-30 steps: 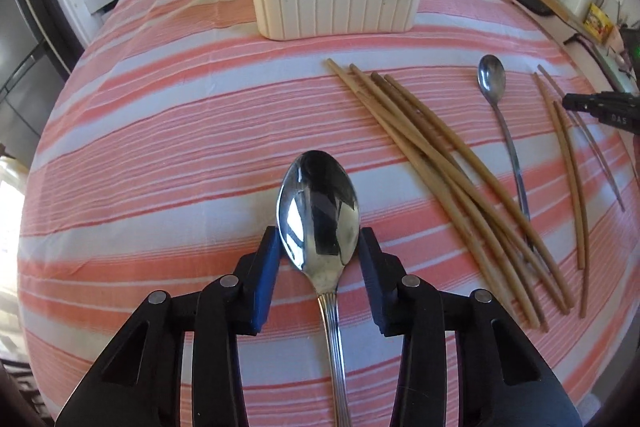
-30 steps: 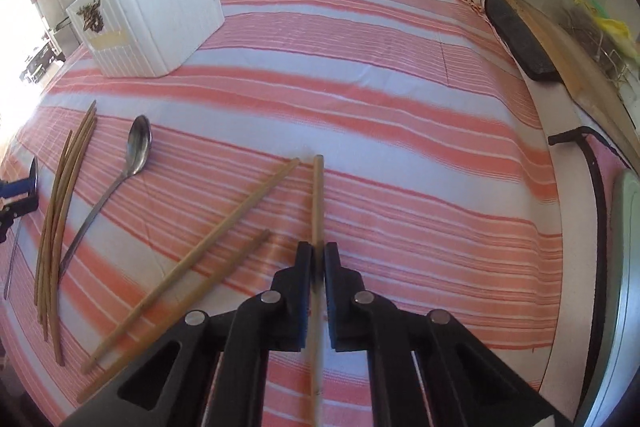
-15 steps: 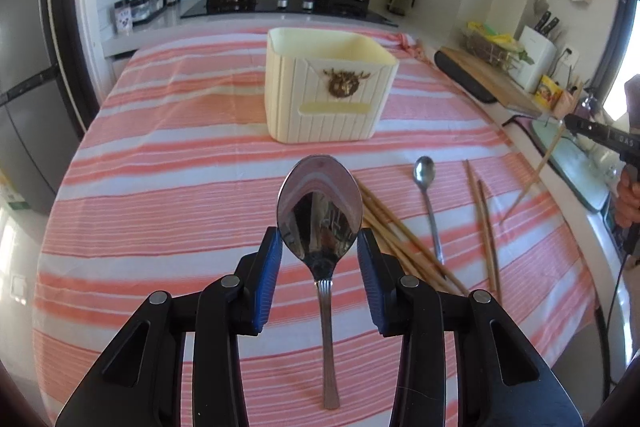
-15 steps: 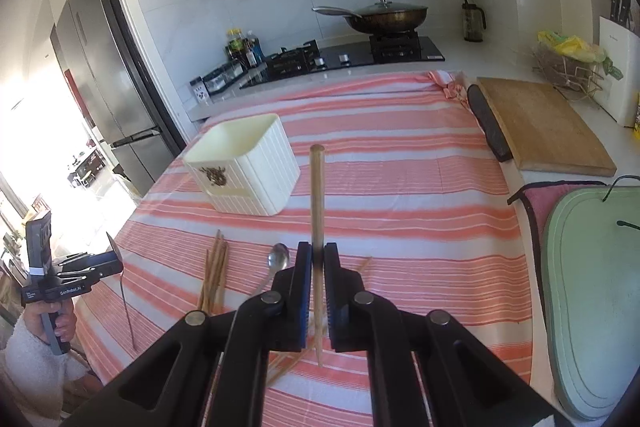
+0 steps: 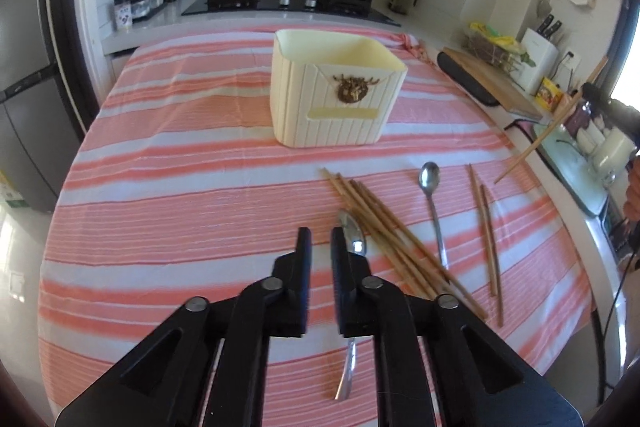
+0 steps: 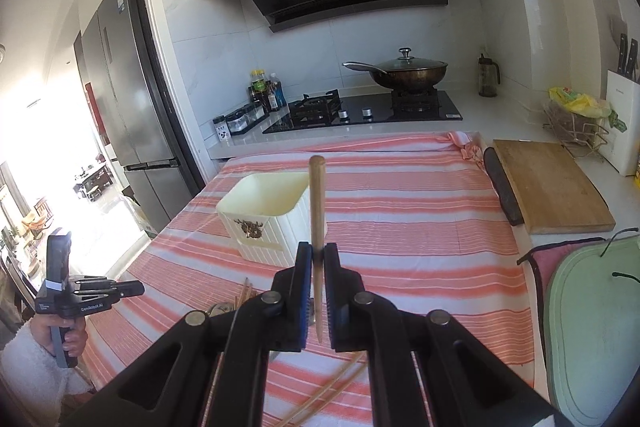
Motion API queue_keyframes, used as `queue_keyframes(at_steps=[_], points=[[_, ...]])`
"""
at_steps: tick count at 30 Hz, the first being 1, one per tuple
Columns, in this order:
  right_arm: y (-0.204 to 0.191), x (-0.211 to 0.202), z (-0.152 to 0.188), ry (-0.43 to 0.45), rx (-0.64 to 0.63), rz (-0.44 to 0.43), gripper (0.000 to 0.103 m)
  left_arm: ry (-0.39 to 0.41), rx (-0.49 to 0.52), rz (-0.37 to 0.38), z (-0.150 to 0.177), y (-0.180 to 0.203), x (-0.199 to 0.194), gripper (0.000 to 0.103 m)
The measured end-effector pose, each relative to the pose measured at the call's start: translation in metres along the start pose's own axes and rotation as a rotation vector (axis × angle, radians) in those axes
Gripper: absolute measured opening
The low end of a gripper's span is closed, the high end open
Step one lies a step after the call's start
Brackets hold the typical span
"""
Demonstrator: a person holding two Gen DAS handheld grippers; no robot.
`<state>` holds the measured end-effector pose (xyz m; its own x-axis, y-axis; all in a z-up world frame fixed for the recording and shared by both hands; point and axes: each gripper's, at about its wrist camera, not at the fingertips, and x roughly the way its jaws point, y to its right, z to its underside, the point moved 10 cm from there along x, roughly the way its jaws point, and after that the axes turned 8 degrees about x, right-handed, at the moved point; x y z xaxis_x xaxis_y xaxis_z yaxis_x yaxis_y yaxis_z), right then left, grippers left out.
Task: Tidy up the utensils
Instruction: 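Lift and carry the spoon and chopstick in both tools over the cream holder box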
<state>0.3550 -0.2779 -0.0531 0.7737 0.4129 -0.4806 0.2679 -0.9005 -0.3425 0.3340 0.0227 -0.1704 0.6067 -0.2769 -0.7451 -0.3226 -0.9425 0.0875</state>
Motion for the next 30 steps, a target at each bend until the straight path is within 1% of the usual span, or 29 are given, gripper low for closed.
queue_keyframes(at_steps=[1, 3, 7, 10, 13, 15, 17, 18, 19, 21, 26, 30], points=[[-0.002, -0.001, 0.0, 0.001, -0.005, -0.004, 0.007, -0.016, 0.003, 0.006, 0.002, 0.002, 0.007, 0.049], [-0.004, -0.003, 0.001, 0.008, -0.011, -0.006, 0.007, -0.041, 0.023, 0.009, 0.007, 0.008, 0.02, 0.063], [-0.006, -0.005, 0.008, 0.006, -0.01, -0.019, 0.007, -0.12, 0.118, 0.023, 0.021, 0.034, 0.054, 0.064], [-0.004, -0.007, 0.012, 0.002, -0.007, -0.019, 0.007, -0.184, 0.225, -0.029, 0.03, 0.047, 0.081, 0.064], [-0.001, -0.012, 0.015, 0.004, 0.009, -0.022, 0.007, -0.236, 0.272, -0.081, 0.036, 0.047, 0.104, 0.064], [0.001, -0.016, 0.015, 0.01, 0.013, -0.023, 0.007, -0.254, 0.275, -0.114, 0.034, 0.042, 0.116, 0.065], [0.002, -0.019, 0.016, 0.014, 0.016, -0.021, 0.007, -0.245, 0.25, -0.11, 0.028, 0.037, 0.12, 0.065], [0.003, -0.021, 0.017, 0.016, 0.018, -0.021, 0.007, -0.251, 0.232, -0.105, 0.027, 0.033, 0.12, 0.057], [0.004, -0.022, 0.017, 0.017, 0.019, -0.021, 0.007, -0.249, 0.213, -0.089, 0.025, 0.03, 0.117, 0.052], [0.004, -0.026, 0.018, 0.023, 0.022, -0.022, 0.007, -0.232, 0.172, -0.062, 0.022, 0.022, 0.108, 0.052], [0.003, -0.027, 0.019, 0.029, 0.023, -0.029, 0.007, -0.241, 0.113, -0.075, 0.027, -0.005, 0.101, 0.052], [0.0, -0.022, 0.02, 0.028, 0.024, -0.037, 0.007, -0.244, 0.095, -0.077, 0.035, -0.012, 0.096, 0.052]])
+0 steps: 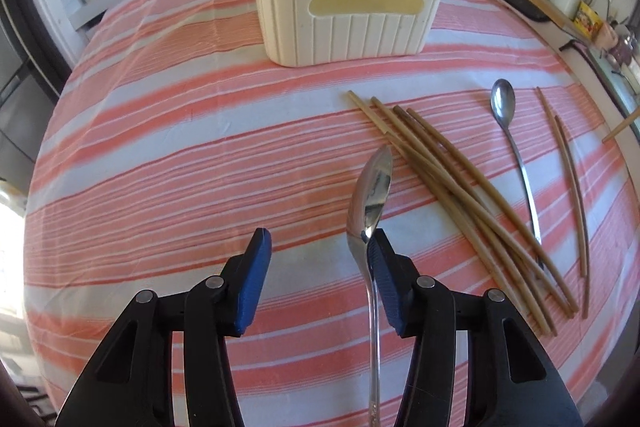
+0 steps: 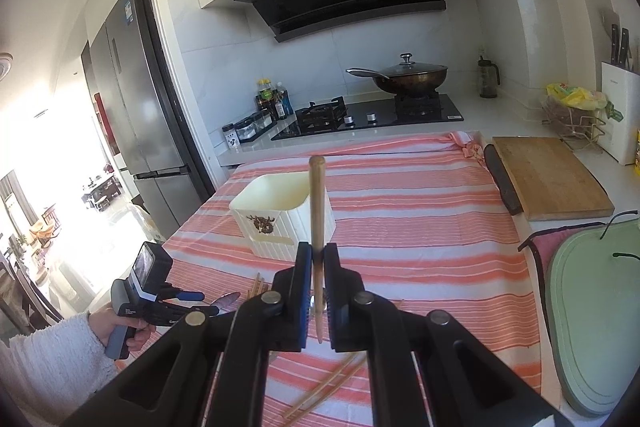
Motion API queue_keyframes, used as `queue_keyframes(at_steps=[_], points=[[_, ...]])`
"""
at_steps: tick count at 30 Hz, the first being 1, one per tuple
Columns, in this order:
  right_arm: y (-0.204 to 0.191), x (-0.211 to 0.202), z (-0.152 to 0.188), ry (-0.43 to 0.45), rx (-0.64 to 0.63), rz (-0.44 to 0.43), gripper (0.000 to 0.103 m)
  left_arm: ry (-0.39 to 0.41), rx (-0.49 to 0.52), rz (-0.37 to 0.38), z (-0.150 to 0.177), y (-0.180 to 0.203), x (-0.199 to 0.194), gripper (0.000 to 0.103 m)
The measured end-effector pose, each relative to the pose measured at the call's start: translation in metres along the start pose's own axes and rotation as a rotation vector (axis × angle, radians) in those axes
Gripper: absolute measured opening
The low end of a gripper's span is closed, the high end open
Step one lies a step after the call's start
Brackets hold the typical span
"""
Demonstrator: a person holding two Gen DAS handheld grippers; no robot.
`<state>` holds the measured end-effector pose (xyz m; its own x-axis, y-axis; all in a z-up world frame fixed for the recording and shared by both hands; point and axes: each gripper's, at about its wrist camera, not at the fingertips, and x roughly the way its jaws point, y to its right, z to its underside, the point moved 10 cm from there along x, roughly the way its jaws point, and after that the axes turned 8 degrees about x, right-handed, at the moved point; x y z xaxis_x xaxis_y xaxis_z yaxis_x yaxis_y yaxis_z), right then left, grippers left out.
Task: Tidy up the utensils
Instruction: 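Lift and carry the spoon and chopstick in both tools over the cream holder box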
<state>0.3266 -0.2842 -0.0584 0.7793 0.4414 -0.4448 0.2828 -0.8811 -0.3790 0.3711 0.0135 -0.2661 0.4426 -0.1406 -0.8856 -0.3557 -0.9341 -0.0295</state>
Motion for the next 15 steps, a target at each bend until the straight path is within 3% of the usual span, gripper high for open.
queue_keyframes(at_steps=[8, 13, 15], points=[[-0.009, 0.007, 0.004, -0.013, -0.017, -0.013, 0.007, -0.005, -0.04, 0.011, 0.008, -0.005, 0.005, 0.053], [-0.01, 0.012, 0.006, -0.02, -0.018, -0.016, 0.007, 0.011, -0.073, 0.013, -0.001, -0.002, 0.008, 0.069], [-0.012, 0.014, 0.007, -0.026, -0.023, -0.017, 0.007, 0.009, -0.095, -0.009, -0.008, -0.005, 0.013, 0.069]])
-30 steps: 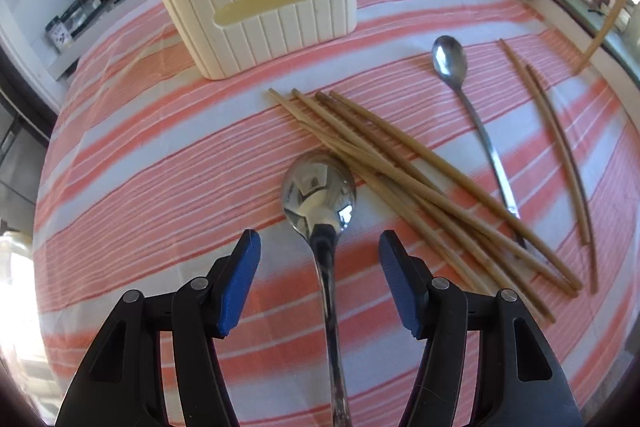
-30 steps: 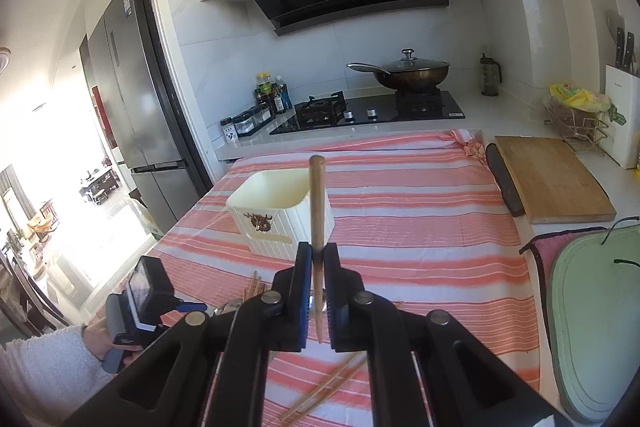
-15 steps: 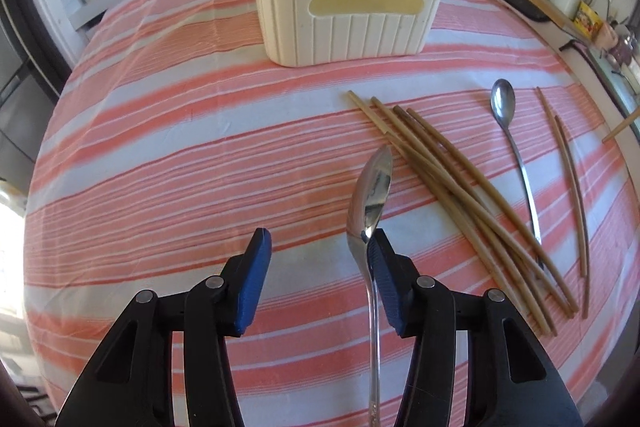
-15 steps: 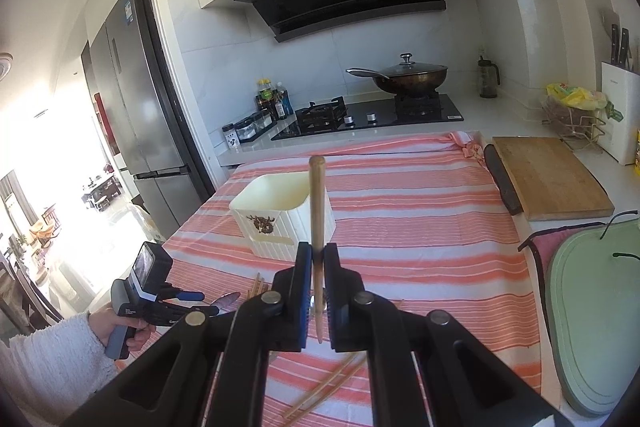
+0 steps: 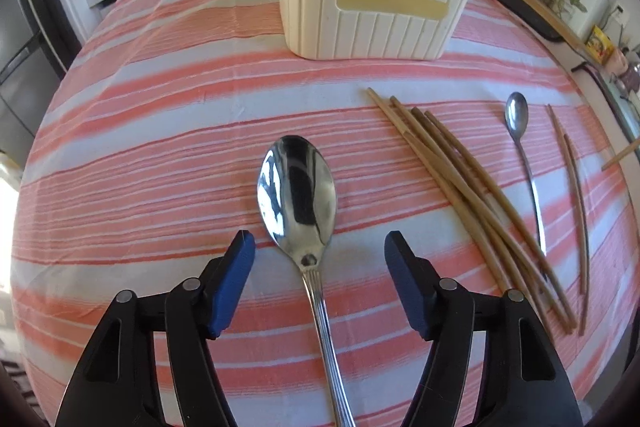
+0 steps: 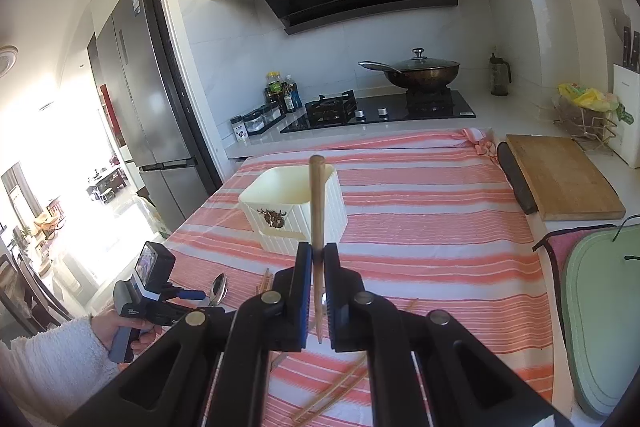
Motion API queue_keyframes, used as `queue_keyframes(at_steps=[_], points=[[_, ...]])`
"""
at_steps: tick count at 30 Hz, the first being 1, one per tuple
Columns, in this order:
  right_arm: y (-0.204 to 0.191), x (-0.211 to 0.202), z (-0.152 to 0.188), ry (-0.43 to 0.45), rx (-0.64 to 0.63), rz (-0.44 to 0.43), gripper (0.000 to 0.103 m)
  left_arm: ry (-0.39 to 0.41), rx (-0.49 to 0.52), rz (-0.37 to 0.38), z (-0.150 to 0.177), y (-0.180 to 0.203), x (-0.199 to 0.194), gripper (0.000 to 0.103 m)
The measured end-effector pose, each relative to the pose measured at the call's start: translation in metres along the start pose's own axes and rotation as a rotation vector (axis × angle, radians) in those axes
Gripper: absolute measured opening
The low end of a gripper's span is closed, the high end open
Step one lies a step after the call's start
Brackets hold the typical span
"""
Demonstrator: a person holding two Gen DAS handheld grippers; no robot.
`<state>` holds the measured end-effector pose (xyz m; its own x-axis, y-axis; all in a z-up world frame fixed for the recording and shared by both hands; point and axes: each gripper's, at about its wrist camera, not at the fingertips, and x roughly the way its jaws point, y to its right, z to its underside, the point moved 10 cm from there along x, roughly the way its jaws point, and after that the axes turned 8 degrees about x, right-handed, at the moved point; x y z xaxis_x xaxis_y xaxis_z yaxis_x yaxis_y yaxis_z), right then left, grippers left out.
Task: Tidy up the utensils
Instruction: 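Lift and carry the spoon and chopstick in both tools over the cream holder box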
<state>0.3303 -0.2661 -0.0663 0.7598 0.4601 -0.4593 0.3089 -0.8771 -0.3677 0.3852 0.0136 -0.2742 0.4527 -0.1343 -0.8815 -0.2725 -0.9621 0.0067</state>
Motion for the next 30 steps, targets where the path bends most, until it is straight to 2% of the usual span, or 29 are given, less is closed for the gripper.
queue_keyframes(at_steps=[3, 5, 7, 10, 12, 20, 23, 30], points=[[-0.003, 0.004, 0.0, -0.004, -0.003, -0.003, 0.007, -0.006, -0.053, -0.043, -0.011, -0.009, 0.008, 0.069], [-0.006, 0.006, -0.001, -0.002, -0.005, -0.006, 0.007, -0.005, -0.084, -0.053, -0.016, -0.011, 0.013, 0.065], [-0.008, 0.009, -0.002, 0.002, -0.006, -0.009, 0.007, 0.014, -0.066, -0.07, -0.02, -0.01, 0.014, 0.042], [-0.011, 0.013, -0.004, 0.009, -0.007, -0.011, 0.007, 0.032, -0.086, -0.024, -0.021, -0.012, 0.01, 0.041], [-0.015, 0.013, -0.005, 0.012, -0.009, -0.014, 0.007, 0.077, -0.092, -0.001, -0.023, -0.014, -0.007, 0.041], [-0.031, 0.018, -0.013, 0.007, -0.047, -0.019, 0.007, 0.329, -0.047, 0.053, -0.031, -0.005, -0.135, 0.041], [-0.038, 0.022, -0.017, 0.003, -0.056, -0.022, 0.007, 0.396, -0.051, 0.071, -0.036, -0.005, -0.168, 0.041], [-0.055, 0.038, -0.039, -0.003, -0.065, -0.03, 0.007, 0.479, -0.055, 0.12, -0.079, -0.011, -0.211, 0.041]])
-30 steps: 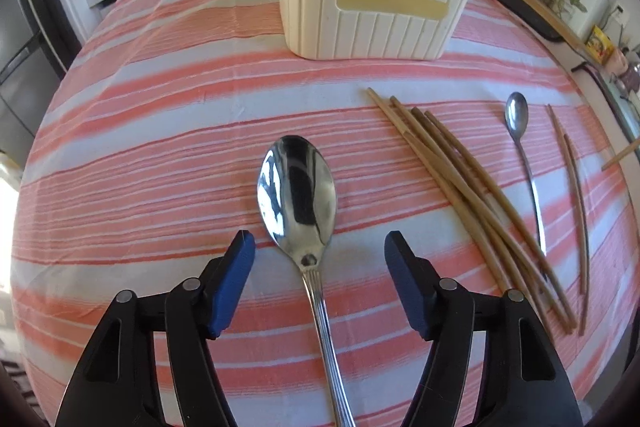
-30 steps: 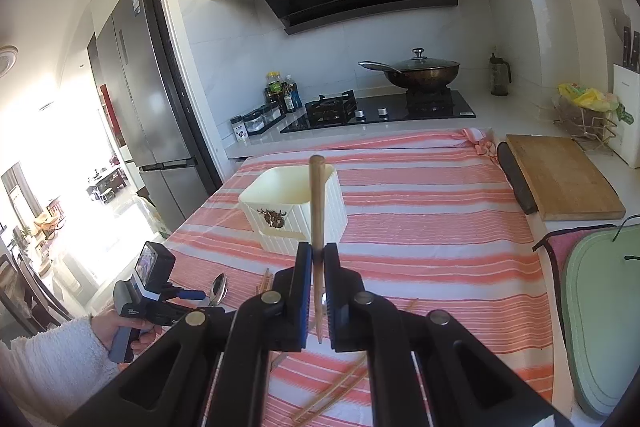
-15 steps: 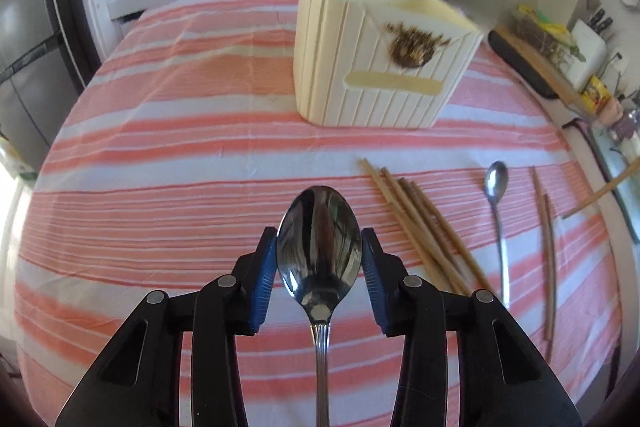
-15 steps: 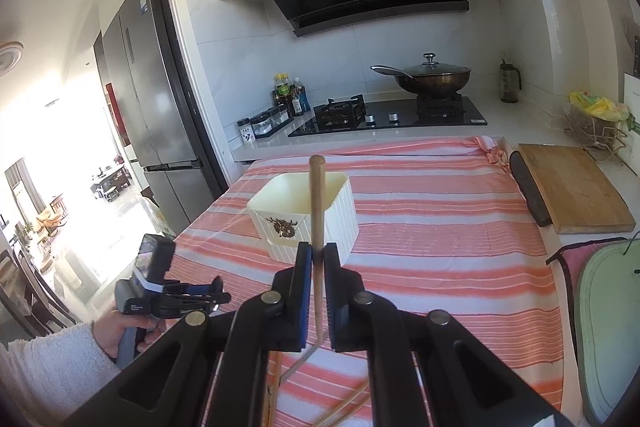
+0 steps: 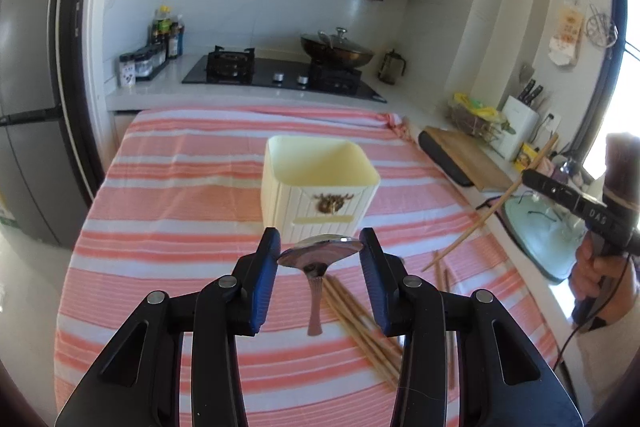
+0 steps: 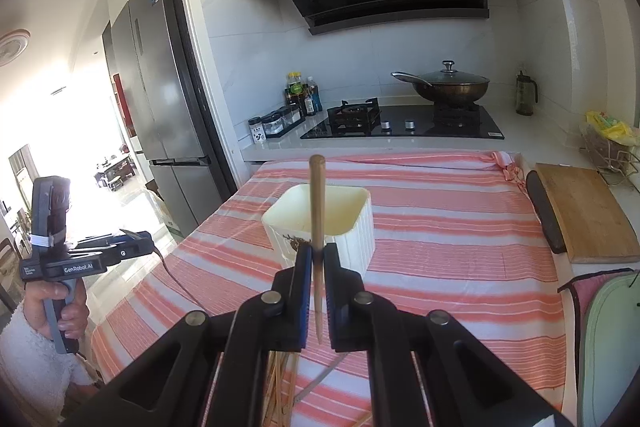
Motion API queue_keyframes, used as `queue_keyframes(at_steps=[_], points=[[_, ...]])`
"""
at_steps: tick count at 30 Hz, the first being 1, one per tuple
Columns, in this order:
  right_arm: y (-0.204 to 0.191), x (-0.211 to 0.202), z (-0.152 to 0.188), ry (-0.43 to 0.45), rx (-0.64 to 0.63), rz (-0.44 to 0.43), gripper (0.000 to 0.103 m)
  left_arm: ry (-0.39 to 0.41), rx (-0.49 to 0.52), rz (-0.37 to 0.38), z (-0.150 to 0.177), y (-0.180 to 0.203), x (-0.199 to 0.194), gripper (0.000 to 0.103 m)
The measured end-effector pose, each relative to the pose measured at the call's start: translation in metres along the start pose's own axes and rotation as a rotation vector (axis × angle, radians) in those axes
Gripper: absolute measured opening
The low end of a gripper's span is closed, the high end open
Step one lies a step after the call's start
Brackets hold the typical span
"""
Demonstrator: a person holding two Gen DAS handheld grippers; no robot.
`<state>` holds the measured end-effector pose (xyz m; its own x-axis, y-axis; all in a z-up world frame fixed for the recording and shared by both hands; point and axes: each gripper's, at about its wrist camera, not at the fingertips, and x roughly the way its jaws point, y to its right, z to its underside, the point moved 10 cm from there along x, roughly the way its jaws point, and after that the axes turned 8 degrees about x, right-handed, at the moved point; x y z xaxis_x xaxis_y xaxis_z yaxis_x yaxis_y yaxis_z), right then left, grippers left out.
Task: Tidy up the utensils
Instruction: 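Lift and carry the spoon and chopstick in both tools over the cream holder box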
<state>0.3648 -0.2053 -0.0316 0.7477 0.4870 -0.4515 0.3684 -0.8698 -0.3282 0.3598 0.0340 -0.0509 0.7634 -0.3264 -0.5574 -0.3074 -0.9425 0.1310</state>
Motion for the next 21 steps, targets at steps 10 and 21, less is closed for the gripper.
queue_keyframes(at_steps=[10, 21], points=[[-0.018, 0.046, -0.104, 0.141, -0.075, 0.036, 0.007, 0.207, -0.009, -0.027, -0.136, -0.014, 0.001, 0.041], [-0.005, 0.191, -0.091, -0.055, -0.115, 0.066, 0.007, 0.029, -0.123, -0.087, -0.132, -0.066, 0.147, 0.041]])
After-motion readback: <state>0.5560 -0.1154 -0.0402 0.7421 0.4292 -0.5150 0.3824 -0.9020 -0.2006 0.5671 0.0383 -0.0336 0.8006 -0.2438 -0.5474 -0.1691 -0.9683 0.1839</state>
